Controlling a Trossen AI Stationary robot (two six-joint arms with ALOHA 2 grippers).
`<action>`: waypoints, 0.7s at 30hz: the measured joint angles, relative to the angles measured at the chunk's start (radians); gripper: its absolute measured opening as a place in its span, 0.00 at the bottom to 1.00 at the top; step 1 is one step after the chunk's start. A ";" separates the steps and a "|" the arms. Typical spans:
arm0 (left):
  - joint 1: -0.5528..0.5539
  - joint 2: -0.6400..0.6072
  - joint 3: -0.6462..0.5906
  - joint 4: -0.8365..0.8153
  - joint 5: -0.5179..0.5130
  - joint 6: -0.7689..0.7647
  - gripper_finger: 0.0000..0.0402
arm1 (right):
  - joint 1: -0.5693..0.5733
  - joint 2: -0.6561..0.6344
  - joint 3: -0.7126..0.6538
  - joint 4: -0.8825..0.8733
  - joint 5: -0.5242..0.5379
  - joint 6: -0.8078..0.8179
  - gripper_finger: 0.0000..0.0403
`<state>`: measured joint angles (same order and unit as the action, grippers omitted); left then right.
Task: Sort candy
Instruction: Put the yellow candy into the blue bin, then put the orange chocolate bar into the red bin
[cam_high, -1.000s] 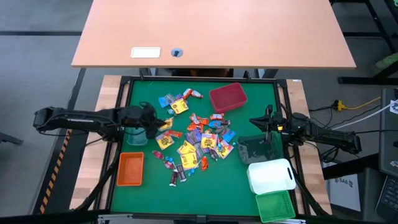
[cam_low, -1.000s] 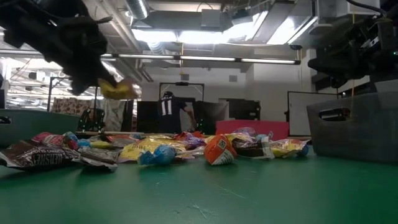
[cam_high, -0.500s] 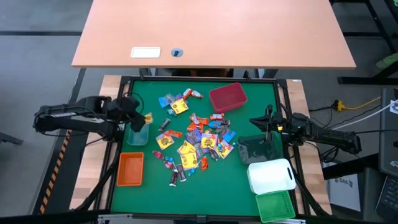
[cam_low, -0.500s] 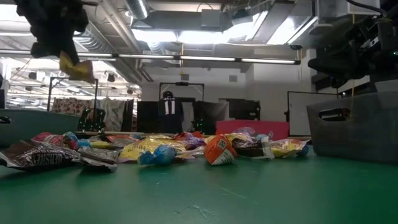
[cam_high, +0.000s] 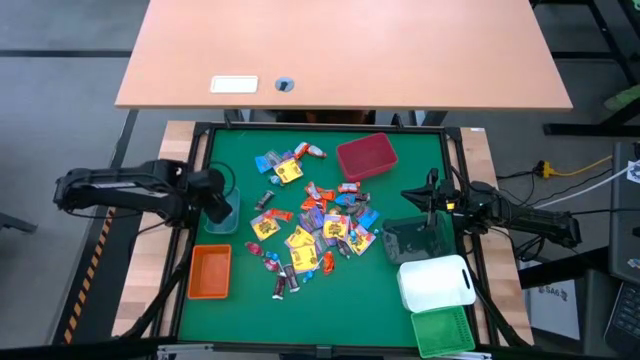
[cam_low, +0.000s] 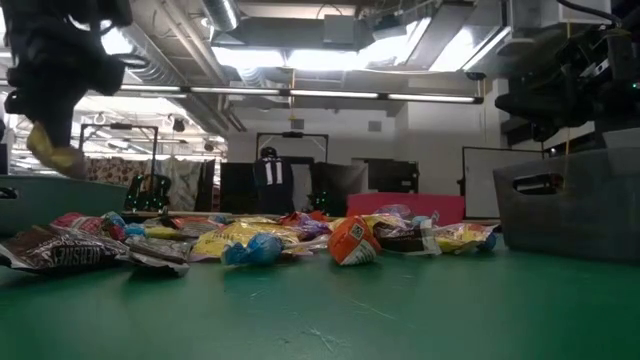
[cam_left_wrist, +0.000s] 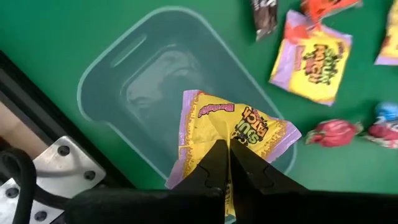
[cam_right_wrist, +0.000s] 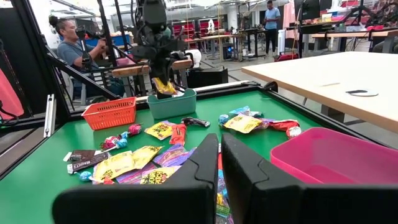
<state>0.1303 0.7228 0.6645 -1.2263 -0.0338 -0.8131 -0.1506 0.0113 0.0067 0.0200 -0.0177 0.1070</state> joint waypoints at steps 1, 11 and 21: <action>0.000 0.002 -0.004 0.000 0.000 0.000 0.00 | 0.000 0.000 0.000 0.000 0.000 0.000 0.05; 0.000 0.005 -0.009 0.007 -0.017 0.000 0.11 | 0.000 0.000 0.000 0.004 0.000 0.000 0.05; 0.000 0.005 -0.009 0.106 -0.088 0.002 0.27 | 0.000 0.000 0.000 0.101 0.025 0.000 0.08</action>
<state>0.1307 0.7273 0.6556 -1.1208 -0.1219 -0.8112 -0.1507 0.0116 0.0067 0.1213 0.0070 0.1074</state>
